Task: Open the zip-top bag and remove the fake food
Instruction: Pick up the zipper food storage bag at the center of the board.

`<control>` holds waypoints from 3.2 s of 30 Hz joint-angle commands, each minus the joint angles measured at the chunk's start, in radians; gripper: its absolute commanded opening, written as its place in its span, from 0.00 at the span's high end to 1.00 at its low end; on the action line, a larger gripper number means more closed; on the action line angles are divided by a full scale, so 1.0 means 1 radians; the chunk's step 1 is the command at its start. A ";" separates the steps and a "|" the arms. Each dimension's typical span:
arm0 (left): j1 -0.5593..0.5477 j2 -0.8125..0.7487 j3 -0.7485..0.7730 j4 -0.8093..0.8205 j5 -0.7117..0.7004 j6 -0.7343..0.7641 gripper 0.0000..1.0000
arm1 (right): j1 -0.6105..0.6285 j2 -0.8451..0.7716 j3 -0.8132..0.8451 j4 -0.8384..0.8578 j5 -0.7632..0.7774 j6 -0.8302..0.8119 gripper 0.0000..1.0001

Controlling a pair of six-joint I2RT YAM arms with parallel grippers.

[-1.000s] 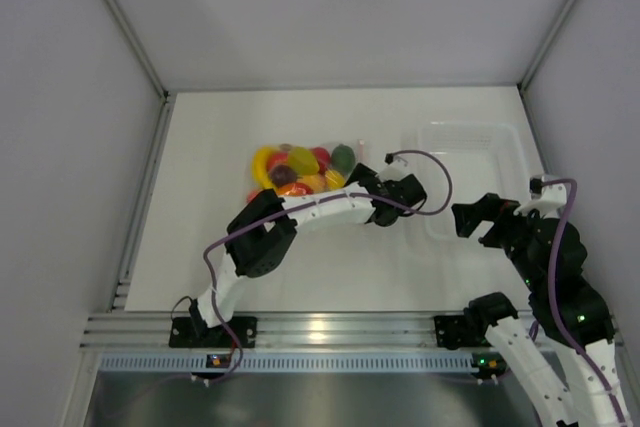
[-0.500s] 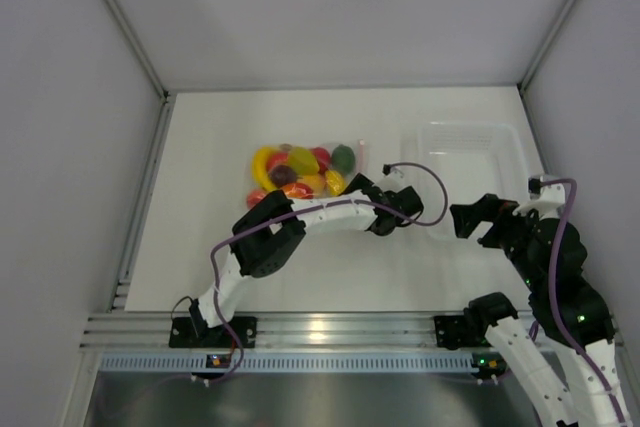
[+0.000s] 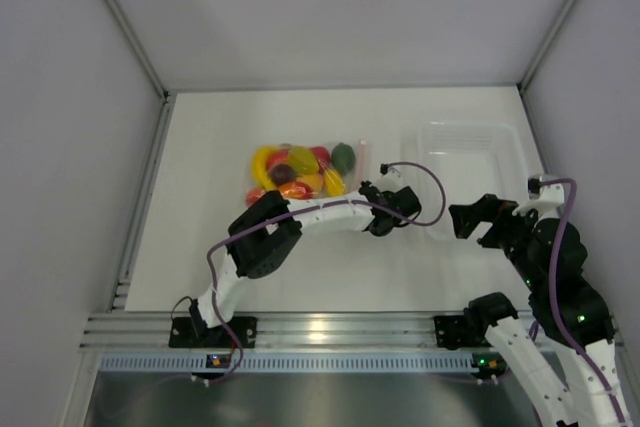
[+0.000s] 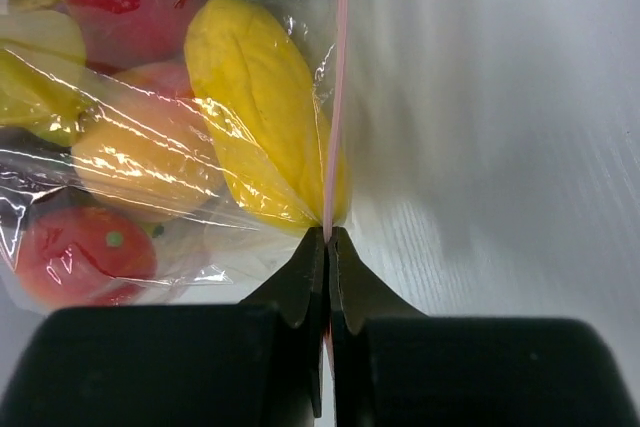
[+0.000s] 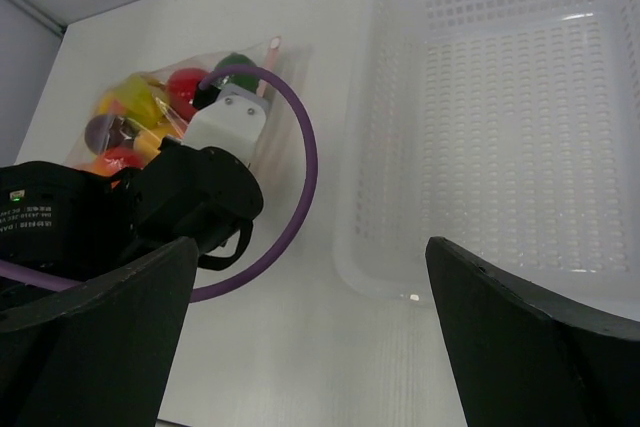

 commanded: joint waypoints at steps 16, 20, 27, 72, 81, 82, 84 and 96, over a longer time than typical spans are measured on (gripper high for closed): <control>0.132 -0.363 0.031 -0.004 0.223 0.169 1.00 | -0.014 0.061 -0.028 0.142 -0.053 -0.028 0.01; 0.146 -0.464 0.022 -0.004 0.325 0.242 1.00 | -0.014 0.067 -0.046 0.179 -0.024 -0.033 0.01; 0.149 -0.639 0.051 -0.010 0.376 0.345 1.00 | -0.014 0.052 -0.107 0.340 -0.191 -0.065 0.01; 0.255 -1.046 0.060 -0.007 1.375 0.448 1.00 | -0.014 -0.287 -0.229 0.533 -0.736 -0.146 0.14; 0.255 -1.058 0.089 -0.005 1.439 0.433 1.00 | -0.012 -0.400 -0.271 0.654 -0.868 -0.088 0.32; 0.255 -1.055 0.091 -0.005 1.439 0.431 1.00 | -0.014 -0.402 -0.276 0.679 -0.883 -0.074 0.36; 0.255 -1.055 0.091 -0.005 1.441 0.433 1.00 | -0.012 -0.402 -0.287 0.745 -0.909 -0.044 0.38; 0.255 -1.048 0.099 -0.005 1.426 0.430 1.00 | -0.012 -0.402 -0.284 0.857 -0.981 -0.027 0.66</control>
